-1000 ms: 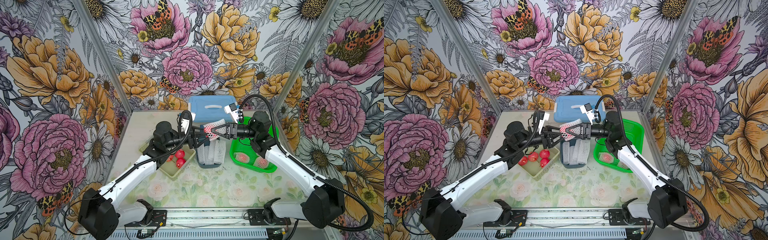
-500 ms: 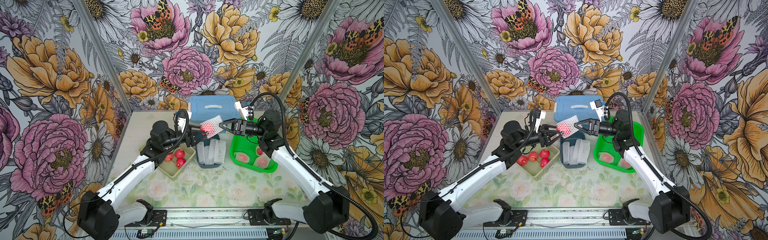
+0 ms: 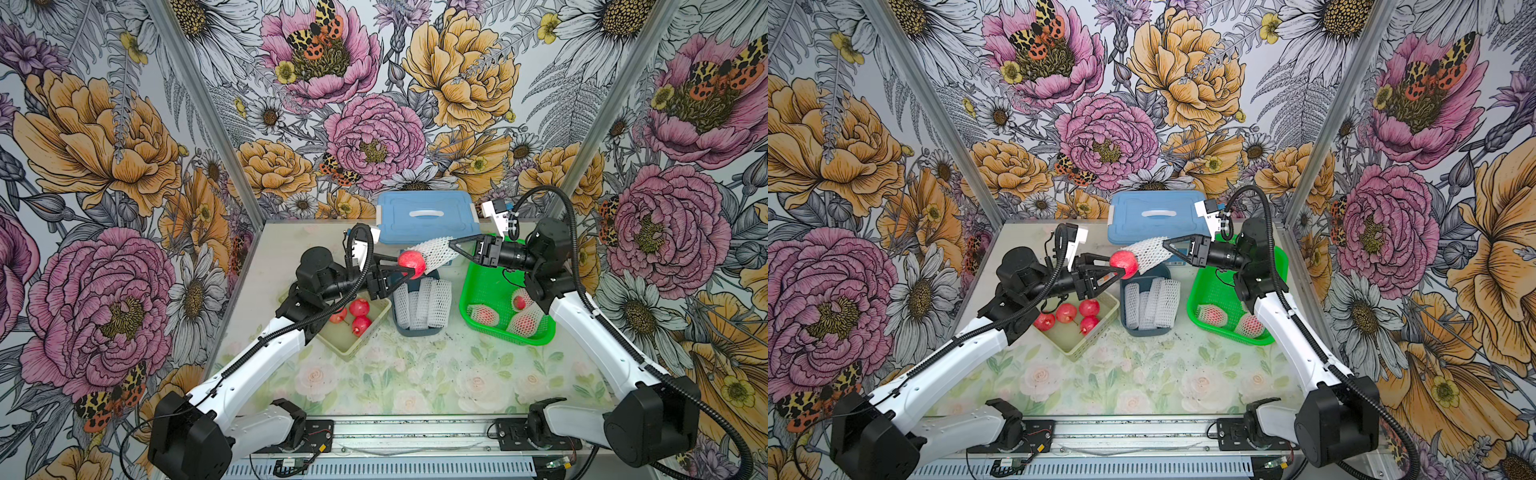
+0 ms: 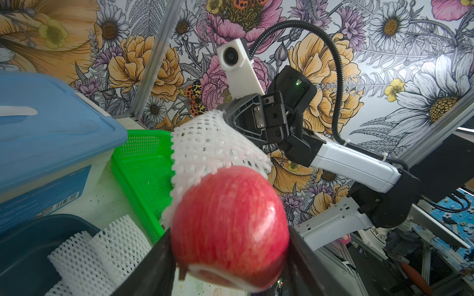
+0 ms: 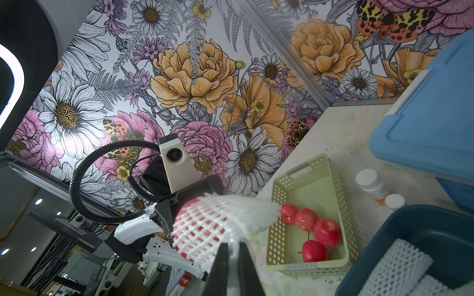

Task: Remove foam nets from apples
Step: Remove the foam net from the apple.

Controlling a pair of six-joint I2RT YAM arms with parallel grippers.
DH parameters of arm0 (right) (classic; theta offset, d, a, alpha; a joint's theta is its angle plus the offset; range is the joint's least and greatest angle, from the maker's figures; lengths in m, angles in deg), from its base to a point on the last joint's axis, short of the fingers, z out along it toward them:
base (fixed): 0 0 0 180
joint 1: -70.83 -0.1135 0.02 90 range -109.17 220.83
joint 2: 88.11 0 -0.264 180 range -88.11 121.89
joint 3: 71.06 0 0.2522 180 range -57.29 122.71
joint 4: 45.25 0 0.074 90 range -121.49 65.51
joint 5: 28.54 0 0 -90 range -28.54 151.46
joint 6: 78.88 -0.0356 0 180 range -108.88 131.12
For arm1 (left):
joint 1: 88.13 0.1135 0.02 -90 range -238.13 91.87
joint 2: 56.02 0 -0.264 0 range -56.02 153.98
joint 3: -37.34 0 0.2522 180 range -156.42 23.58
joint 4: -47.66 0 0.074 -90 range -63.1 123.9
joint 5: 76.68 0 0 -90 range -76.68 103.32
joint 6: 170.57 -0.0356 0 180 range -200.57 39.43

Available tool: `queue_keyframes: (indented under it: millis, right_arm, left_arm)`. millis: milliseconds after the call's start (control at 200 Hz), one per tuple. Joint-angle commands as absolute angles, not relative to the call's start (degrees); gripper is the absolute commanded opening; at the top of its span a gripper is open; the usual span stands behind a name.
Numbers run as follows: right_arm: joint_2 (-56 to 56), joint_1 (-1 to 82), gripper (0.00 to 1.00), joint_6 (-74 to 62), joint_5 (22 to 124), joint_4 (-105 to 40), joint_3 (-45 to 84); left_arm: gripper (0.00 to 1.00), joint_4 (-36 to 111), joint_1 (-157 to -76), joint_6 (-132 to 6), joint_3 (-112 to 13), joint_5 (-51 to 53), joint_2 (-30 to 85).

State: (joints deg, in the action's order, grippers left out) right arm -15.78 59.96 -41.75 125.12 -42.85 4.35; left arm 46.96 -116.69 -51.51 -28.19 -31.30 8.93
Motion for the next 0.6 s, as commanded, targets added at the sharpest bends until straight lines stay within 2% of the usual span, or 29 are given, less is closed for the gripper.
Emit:
queue_keyframes:
  millis: [0,110,310,596]
  right_arm:
    - [-18.2,62.4,0.11,-41.0,122.9,-44.6,5.0]
    - [-19.0,64.4,0.11,-40.7,121.5,-44.3,3.9]
    - [-19.4,65.6,0.12,-38.3,121.3,-41.3,2.8]
    - [-18.3,63.3,0.14,-36.8,121.8,-40.3,2.4]
  left_arm:
    - [0.51,40.8,-114.2,-53.1,-26.4,-27.9,7.1]
    - [0.5,34.1,-111.4,-53.7,-26.2,-22.8,6.9]
    - [0.53,33.8,-106.8,-51.4,-22.6,-24.1,6.4]
    - [0.56,38.2,-109.1,-50.3,-23.5,-27.9,7.4]
